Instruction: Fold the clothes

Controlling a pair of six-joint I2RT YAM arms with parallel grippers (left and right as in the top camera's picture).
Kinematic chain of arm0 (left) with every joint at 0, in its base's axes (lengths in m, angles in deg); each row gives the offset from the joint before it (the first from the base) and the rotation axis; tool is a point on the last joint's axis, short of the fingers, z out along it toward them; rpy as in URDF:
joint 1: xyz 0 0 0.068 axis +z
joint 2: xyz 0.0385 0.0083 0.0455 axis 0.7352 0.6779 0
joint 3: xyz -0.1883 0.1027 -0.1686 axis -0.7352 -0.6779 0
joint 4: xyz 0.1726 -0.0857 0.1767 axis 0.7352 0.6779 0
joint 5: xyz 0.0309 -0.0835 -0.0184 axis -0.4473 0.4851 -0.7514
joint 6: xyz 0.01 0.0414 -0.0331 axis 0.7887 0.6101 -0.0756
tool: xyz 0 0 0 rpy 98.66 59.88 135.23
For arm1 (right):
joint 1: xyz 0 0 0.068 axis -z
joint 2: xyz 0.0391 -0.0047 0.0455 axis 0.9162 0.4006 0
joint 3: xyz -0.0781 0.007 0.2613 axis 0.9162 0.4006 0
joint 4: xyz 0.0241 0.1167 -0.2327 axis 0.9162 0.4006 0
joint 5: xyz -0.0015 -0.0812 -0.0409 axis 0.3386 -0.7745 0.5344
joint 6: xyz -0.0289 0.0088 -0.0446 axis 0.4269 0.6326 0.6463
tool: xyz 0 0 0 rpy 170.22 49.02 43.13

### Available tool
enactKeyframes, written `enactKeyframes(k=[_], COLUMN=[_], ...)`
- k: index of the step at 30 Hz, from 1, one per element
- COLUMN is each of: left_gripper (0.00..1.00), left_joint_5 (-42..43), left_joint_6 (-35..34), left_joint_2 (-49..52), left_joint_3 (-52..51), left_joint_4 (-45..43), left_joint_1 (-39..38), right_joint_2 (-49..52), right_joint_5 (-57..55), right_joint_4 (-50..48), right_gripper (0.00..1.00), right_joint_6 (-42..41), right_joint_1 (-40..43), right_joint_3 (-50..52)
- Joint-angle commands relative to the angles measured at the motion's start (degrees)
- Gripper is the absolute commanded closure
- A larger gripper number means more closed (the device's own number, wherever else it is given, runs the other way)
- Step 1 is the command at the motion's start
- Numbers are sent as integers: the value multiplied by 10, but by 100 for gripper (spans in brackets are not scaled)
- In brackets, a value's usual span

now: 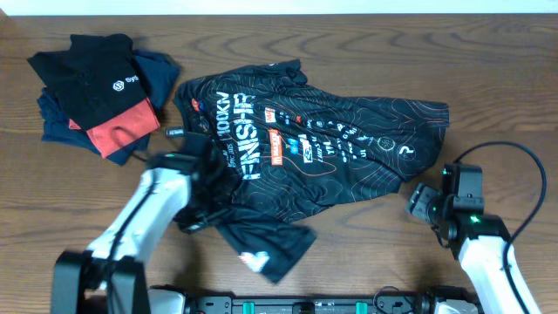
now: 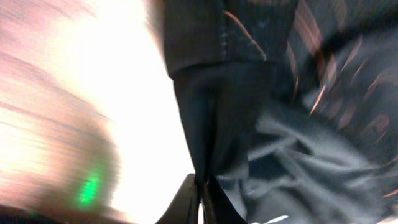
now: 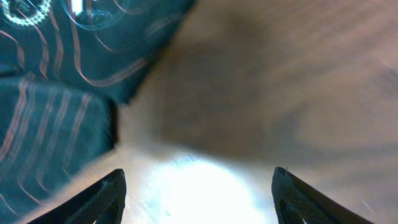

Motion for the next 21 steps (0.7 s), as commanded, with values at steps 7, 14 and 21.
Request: enactKeyframes(k=[7,14,21], left_gripper=[94,94,94], left_joint_5=[-57,-78,-77], left_joint_6=[9,0,0], left_joint_2=[-45,-45,-45], left_joint_3=[-1,-1,-1], left_joint_4=[-39,-47,-44], left_joint_1=[99,109,109], right_joint_2=[67,98,188], right_joint_5=[23,22,22], right_joint_4=[-148,-216,-301], right_gripper=[26,27,27], right_joint_6=[4,4,4], right_joint_1=[10,10,10], right_joint_3=[-2,-2,-2])
